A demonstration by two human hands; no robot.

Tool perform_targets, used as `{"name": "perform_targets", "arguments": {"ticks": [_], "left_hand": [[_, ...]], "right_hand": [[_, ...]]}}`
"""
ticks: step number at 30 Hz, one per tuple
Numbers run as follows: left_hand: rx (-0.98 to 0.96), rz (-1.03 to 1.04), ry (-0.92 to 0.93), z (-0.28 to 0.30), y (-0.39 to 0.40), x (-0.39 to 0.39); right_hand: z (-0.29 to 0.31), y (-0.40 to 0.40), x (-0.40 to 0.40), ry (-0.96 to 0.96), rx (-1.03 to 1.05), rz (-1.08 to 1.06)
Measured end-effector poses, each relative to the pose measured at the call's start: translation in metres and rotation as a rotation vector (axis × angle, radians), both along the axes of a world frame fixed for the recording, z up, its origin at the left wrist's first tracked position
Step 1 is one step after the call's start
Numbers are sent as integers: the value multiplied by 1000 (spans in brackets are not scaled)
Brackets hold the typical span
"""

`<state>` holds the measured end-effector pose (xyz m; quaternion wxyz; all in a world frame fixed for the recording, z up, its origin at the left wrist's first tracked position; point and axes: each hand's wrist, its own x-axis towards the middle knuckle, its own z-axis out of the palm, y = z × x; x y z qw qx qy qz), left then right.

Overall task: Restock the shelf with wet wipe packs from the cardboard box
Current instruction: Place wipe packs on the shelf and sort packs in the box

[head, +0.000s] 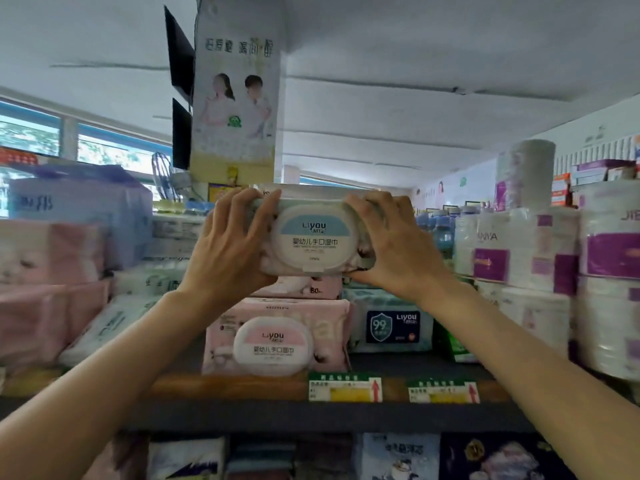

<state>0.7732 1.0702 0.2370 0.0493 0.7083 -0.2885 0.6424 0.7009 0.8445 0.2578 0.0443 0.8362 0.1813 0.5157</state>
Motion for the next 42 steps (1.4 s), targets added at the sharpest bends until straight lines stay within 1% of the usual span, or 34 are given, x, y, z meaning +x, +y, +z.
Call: {"name": "perform_targets", "arguments": {"ticks": [3,7,12,16,19,21,26,29,31,34,36,37,39,42], "left_hand": [[-12,-8,20,0,7,5],[0,-80,1,5,-8,7],[51,-192,-11,-5,-64,0],[111,-267,45,-24,-119,-11],[148,-202,90,-37,-142,-15],[171,-170,88,-40,-148,-16],[142,-105,86,-38,-160,-23],[90,-122,156,-38,-171,-28],[98,-69,248,-45,-173,-30],[184,81,420,-58,-166,-39],[301,188,530,-63,-159,-40],[339,222,559,-64,-157,-41],[423,278,554,-58,-158,-40],[585,311,618,-41,-157,-35]], "right_hand": [[2,9,11,26,-3,-38],[6,-2,7,32,8,-106],[-1,-49,-23,126,76,-278],[-11,-94,-52,178,94,-389],[-19,-110,-62,226,50,-454],[-25,-114,-63,256,50,-461],[-25,-125,-60,237,53,-453],[-16,-132,-63,201,10,-445],[-17,-134,-62,197,-31,-427],[-29,-131,-50,224,-162,-392],[-41,-126,-40,280,-174,-387],[-49,-125,-36,303,-153,-382],[-64,-127,-28,332,-118,-393],[-80,-133,-23,392,-155,-414]]}}
